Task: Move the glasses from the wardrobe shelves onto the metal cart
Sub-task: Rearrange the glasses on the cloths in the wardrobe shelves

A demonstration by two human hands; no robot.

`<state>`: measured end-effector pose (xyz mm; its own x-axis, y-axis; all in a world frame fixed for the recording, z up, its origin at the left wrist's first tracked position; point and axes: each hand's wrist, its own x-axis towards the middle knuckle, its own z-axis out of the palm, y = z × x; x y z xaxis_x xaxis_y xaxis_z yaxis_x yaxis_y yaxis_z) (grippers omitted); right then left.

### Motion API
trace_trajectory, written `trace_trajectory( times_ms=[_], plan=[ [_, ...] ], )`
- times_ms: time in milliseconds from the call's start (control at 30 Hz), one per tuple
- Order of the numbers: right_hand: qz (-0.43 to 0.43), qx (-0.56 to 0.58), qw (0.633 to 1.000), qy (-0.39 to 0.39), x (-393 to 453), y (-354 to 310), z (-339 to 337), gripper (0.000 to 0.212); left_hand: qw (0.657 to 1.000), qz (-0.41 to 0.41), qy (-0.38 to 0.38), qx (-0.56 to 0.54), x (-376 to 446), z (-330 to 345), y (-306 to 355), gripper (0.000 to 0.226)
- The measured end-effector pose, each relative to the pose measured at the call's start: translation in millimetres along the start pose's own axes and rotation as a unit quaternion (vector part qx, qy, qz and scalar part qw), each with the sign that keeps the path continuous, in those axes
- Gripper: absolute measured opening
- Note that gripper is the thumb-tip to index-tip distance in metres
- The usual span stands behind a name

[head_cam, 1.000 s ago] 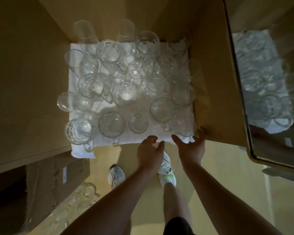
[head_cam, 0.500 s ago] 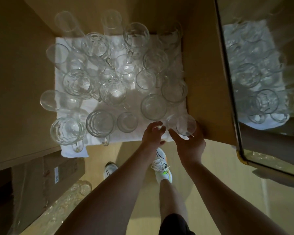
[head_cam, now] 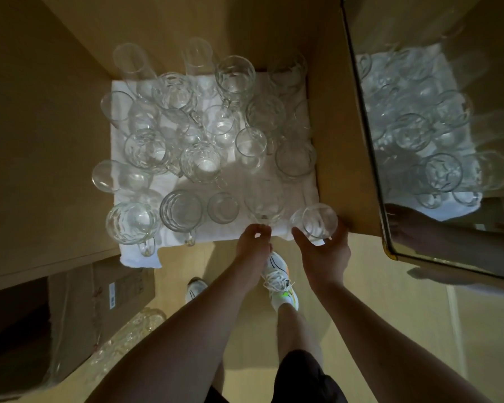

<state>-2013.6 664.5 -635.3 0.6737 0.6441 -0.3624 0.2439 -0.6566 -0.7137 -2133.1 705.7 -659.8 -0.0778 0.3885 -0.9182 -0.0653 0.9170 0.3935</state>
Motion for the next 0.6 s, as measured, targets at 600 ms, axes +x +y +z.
trace_trajectory(
  times_ms=[600],
  plan=[
    [-0.067,-0.014,0.998,-0.011,-103.2,-76.2,-56.2,0.087,0.992,0.038,-0.06,0.101,-161.1,-83.2,41.7,0.019]
  ],
)
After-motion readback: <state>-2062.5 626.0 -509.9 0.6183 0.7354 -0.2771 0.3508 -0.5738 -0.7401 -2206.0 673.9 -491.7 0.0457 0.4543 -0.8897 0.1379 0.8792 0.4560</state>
